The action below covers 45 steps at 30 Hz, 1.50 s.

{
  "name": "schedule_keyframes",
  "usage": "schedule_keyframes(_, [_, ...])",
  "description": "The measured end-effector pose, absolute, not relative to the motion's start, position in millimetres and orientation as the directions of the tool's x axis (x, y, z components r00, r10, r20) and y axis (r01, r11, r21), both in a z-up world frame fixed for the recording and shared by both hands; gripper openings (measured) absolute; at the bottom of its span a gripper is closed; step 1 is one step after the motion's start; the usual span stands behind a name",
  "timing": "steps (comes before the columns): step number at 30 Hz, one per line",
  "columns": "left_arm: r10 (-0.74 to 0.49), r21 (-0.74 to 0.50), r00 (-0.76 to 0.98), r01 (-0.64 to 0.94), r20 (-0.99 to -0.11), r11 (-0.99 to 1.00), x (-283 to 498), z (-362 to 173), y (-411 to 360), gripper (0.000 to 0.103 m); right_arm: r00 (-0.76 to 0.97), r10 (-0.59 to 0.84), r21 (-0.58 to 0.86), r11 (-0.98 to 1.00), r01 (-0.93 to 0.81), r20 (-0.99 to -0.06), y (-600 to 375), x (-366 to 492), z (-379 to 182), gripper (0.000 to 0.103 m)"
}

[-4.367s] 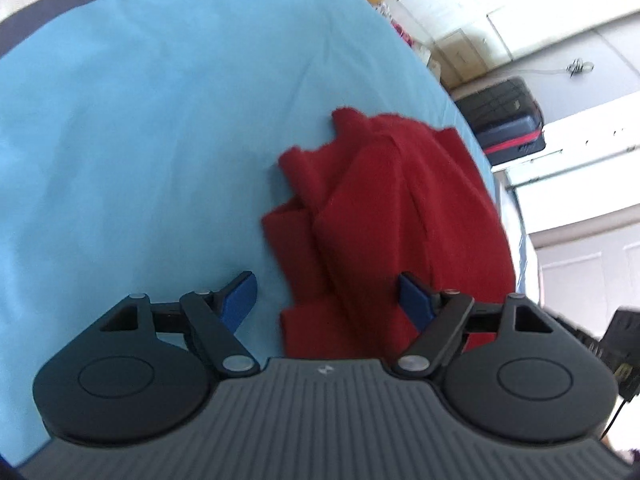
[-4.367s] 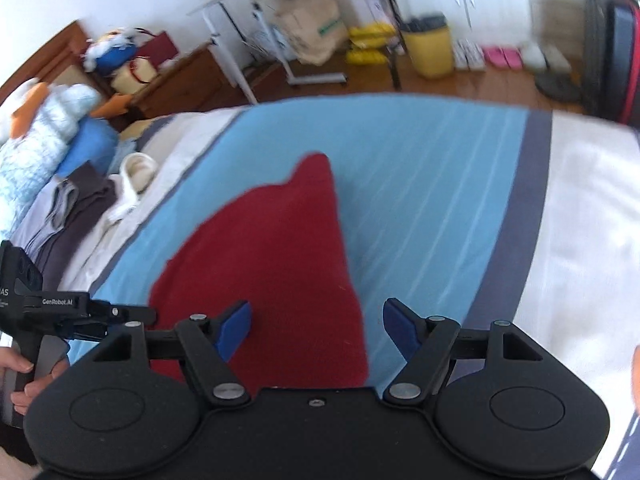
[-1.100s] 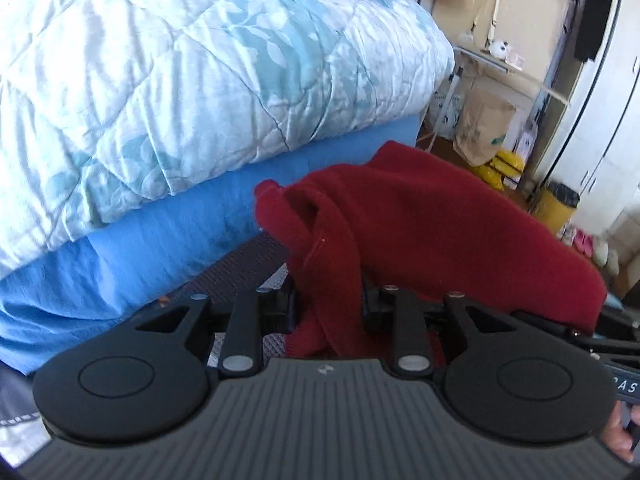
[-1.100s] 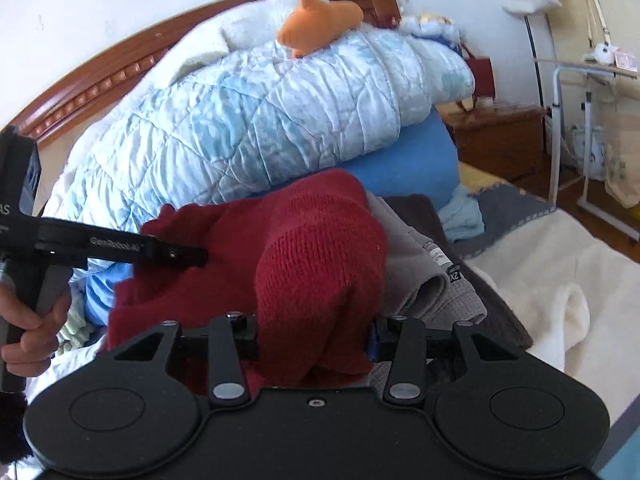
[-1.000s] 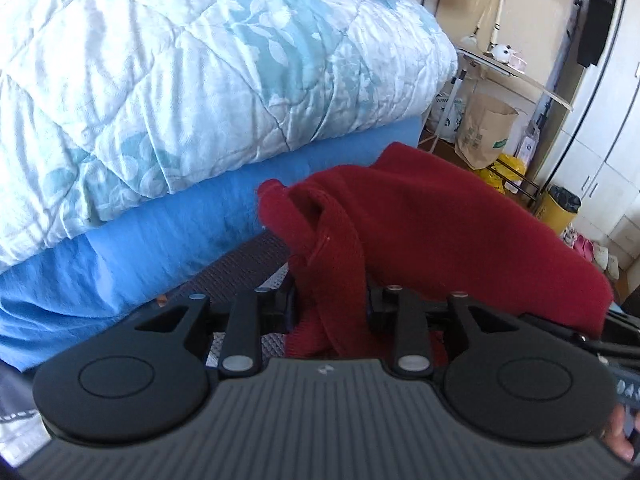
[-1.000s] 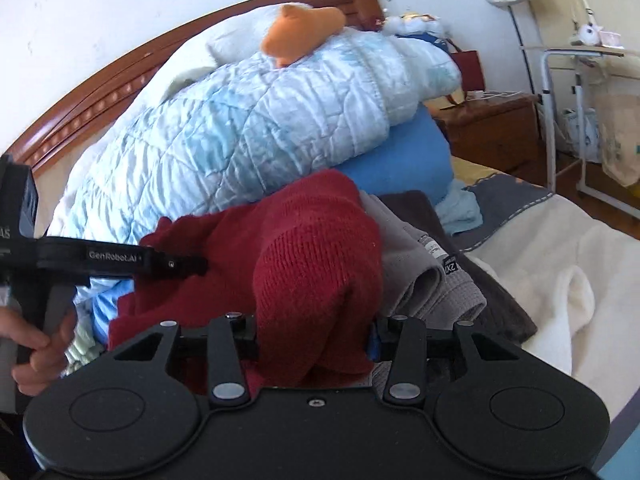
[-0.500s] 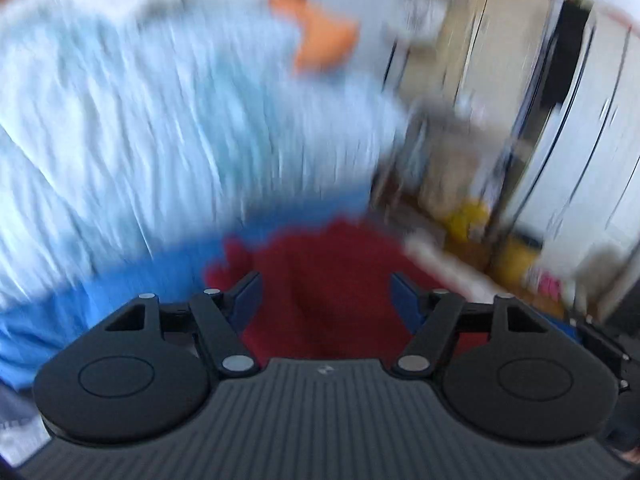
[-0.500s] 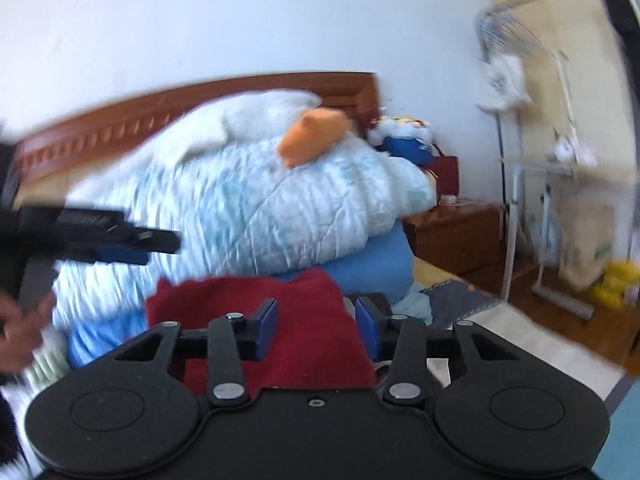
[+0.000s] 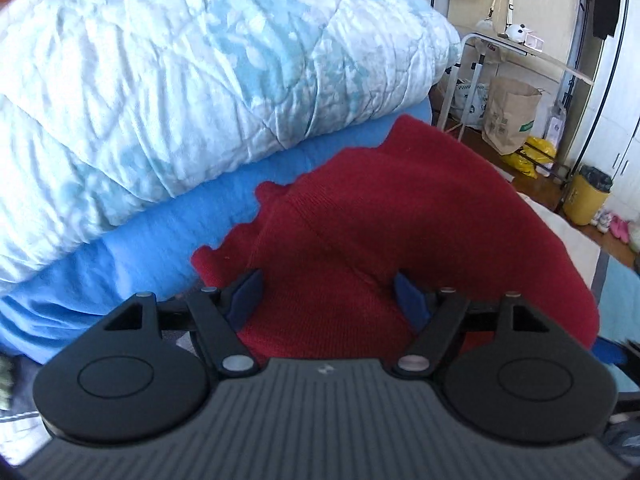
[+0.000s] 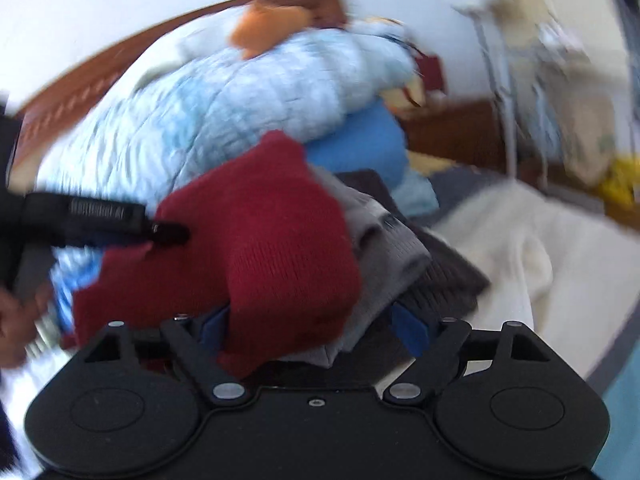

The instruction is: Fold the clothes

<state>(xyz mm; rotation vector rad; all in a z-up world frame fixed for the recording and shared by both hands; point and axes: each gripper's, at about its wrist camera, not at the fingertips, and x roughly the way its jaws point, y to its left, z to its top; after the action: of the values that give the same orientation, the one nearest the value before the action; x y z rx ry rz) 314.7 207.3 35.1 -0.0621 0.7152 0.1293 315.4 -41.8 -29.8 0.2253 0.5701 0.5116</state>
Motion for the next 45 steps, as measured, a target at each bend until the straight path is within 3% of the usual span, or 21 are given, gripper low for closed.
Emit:
schedule_keyframes(3, [0.192, 0.104, 0.72, -0.165, -0.667, 0.981, 292, 48, 189, 0.102, 0.755, 0.47, 0.438, 0.858, -0.269, -0.457, -63, 270, -20, 0.088])
schedule_keyframes(6, [0.17, 0.096, 0.73, -0.142, -0.662, 0.985, 245, 60, 172, 0.102, 0.796, 0.423, 0.425, 0.874, -0.234, -0.433, -86, 208, -5, 0.088])
schedule_keyframes(11, [0.06, -0.022, 0.729, -0.103, -0.682, 0.994, 163, 60, 142, 0.102, 0.881, 0.281, 0.215, 0.954, -0.211, -0.38, -109, 114, 30, 0.088])
schedule_keyframes(16, [-0.066, -0.131, 0.71, -0.037, -0.701, 0.991, 93, 49, 106, 0.102, 0.882, 0.285, 0.228, 0.951, -0.21, -0.376, -123, 65, 55, 0.088])
schedule_keyframes(23, [-0.087, -0.12, 0.724, 0.006, -0.685, 0.993, 38, 55, 59, 0.102, 0.867, 0.193, 0.164, 0.978, -0.131, -0.46, -126, 31, 73, 0.088])
schedule_keyframes(26, [-0.024, -0.043, 0.739, -0.006, -0.673, 0.999, 31, 55, 36, 0.103, 0.854, 0.206, 0.158, 0.976, -0.147, -0.478, -132, 16, 75, 0.088])
schedule_keyframes(31, [-0.004, -0.032, 0.699, -0.026, -0.715, 0.999, 28, 46, 18, 0.103, 0.85, 0.087, 0.063, 0.996, -0.064, -0.519, -137, -4, 70, 0.088])
schedule_keyframes(45, [0.032, 0.043, 0.689, -0.001, -0.724, 0.999, -5, 40, -16, 0.103, 0.783, 0.09, 0.159, 0.987, 0.011, -0.615, -172, -36, 44, 0.088])
